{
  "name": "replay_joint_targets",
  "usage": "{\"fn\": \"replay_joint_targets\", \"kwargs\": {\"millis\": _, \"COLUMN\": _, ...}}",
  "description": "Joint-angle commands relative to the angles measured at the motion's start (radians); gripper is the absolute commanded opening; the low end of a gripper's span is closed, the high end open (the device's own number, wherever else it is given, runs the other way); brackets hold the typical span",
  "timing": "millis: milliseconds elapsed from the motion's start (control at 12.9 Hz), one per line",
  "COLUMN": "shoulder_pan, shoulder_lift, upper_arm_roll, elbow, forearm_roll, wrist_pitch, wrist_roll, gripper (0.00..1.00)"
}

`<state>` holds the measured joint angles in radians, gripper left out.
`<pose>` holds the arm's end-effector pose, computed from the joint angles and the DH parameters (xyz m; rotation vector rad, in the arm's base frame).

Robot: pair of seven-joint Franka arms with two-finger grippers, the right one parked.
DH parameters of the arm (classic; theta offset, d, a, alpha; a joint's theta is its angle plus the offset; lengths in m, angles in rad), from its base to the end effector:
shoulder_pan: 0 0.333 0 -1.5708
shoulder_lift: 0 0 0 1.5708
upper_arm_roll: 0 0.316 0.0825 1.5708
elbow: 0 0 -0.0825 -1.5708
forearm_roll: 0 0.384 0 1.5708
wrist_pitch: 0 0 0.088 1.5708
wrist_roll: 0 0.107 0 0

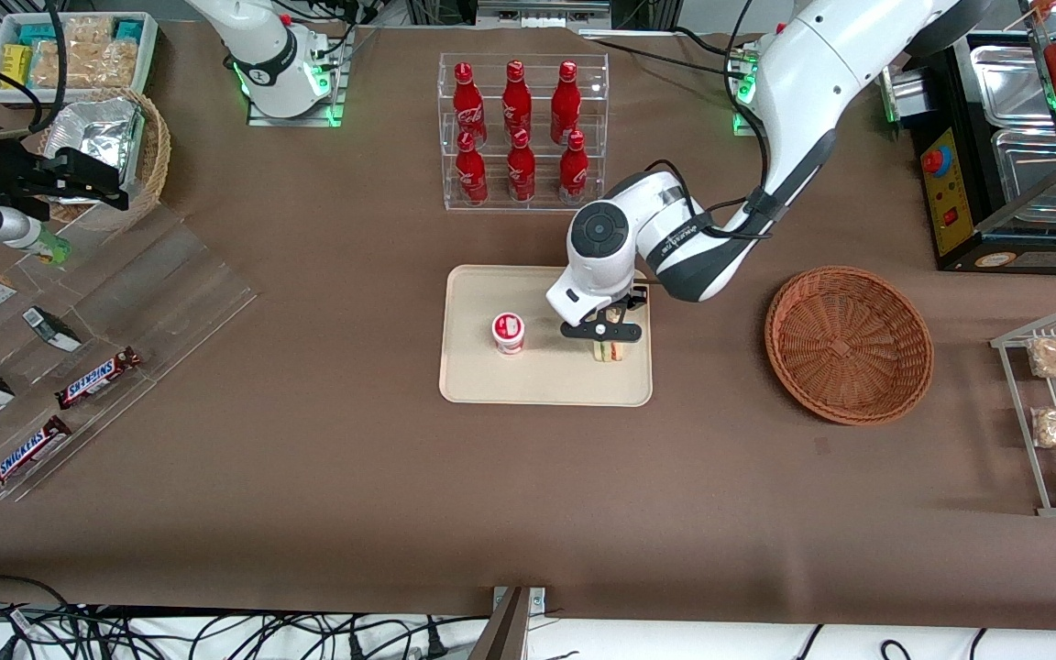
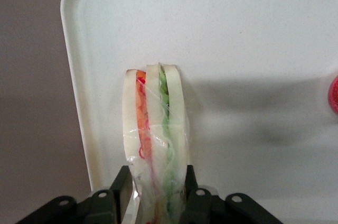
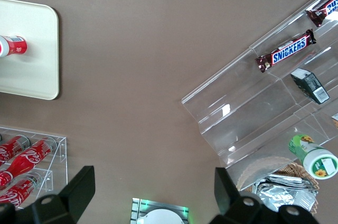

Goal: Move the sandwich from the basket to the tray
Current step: 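Lower the sandwich onto the tray and open the left gripper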

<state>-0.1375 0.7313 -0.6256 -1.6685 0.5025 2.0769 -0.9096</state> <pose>0.5229 -0.4050 0.2265 -3.0219 0.0722 0.1507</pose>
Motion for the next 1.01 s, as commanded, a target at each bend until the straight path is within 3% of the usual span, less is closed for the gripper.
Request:
{"fn": "replay_joint_targets", "kwargs": {"millis": 0, "shoulder_pan": -0.016, "shoulder_lift": 0.000, "upper_arm_roll": 0.006, "elbow": 0.035, "forearm_roll": 0.030, "wrist_pitch": -0.009, "wrist_roll": -0.057, "gripper": 1.00}}
{"fn": "replay_joint_targets", "kwargs": {"millis": 310, "shoulder_pan": 0.004, "shoulder_lift": -0.044, "upper_arm_roll": 0.000, "elbow": 0.117, "forearm_roll": 0.011, "wrist_pitch": -0.055, "wrist_roll": -0.078, "gripper": 1.00}}
{"fn": "replay_joint_targets", "kwargs": {"millis": 930, "shoulder_pan": 0.186, "shoulder_lift": -0.202, "upper_arm_roll": -0.011, "elbow": 0.266, "forearm_roll": -0.080, "wrist_pitch": -0.265, "wrist_roll": -0.074, "gripper": 1.00}}
